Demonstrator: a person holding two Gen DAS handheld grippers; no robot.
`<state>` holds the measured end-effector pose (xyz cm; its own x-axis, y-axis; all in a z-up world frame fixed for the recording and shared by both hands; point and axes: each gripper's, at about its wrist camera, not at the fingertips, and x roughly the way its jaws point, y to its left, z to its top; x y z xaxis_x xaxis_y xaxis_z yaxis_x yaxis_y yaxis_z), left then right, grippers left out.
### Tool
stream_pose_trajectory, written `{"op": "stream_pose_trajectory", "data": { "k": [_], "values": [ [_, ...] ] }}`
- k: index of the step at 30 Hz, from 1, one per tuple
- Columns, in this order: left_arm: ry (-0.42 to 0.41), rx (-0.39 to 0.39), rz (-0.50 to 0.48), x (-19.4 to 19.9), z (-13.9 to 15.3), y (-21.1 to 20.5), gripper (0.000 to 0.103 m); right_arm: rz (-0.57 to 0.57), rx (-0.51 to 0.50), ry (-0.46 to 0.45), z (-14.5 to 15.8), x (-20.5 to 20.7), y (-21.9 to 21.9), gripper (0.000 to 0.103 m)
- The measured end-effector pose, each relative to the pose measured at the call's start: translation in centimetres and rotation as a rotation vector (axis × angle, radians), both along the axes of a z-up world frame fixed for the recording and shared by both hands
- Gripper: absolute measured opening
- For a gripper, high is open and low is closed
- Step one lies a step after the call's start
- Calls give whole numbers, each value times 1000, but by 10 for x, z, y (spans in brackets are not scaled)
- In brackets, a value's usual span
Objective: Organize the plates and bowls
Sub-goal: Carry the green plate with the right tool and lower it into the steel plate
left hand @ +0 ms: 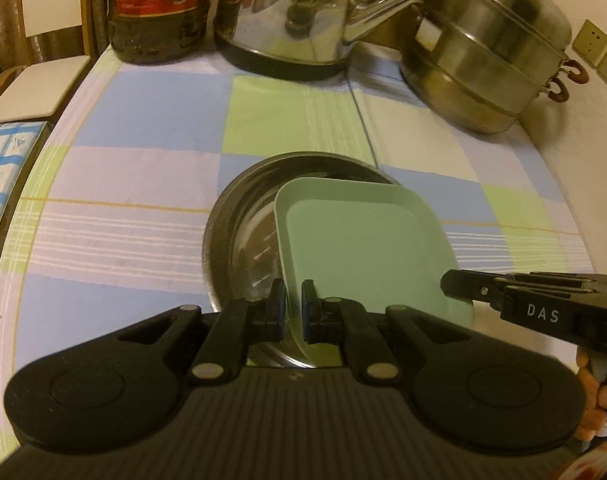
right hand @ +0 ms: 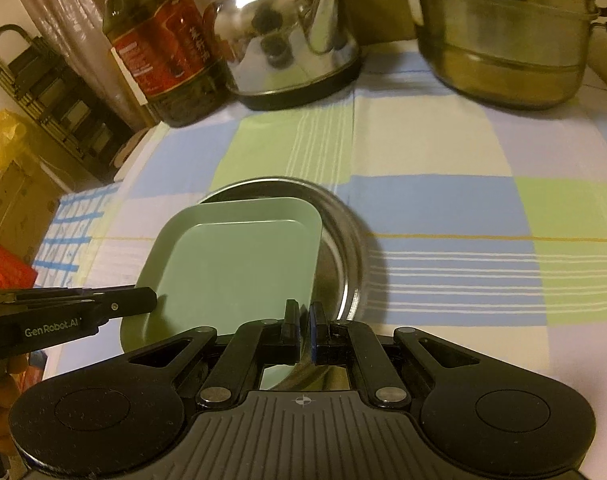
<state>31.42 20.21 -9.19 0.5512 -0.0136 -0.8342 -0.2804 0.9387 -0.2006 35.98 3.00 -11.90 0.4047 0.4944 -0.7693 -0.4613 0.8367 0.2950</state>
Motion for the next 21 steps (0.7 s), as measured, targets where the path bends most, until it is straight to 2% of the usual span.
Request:
{"op": "stream_pose_trajectory", "data": {
  "k": [21],
  "values": [
    [57, -7, -7, 21, -28, 11, 6, -38, -62, 66, -25, 18, 20, 5]
  ]
}}
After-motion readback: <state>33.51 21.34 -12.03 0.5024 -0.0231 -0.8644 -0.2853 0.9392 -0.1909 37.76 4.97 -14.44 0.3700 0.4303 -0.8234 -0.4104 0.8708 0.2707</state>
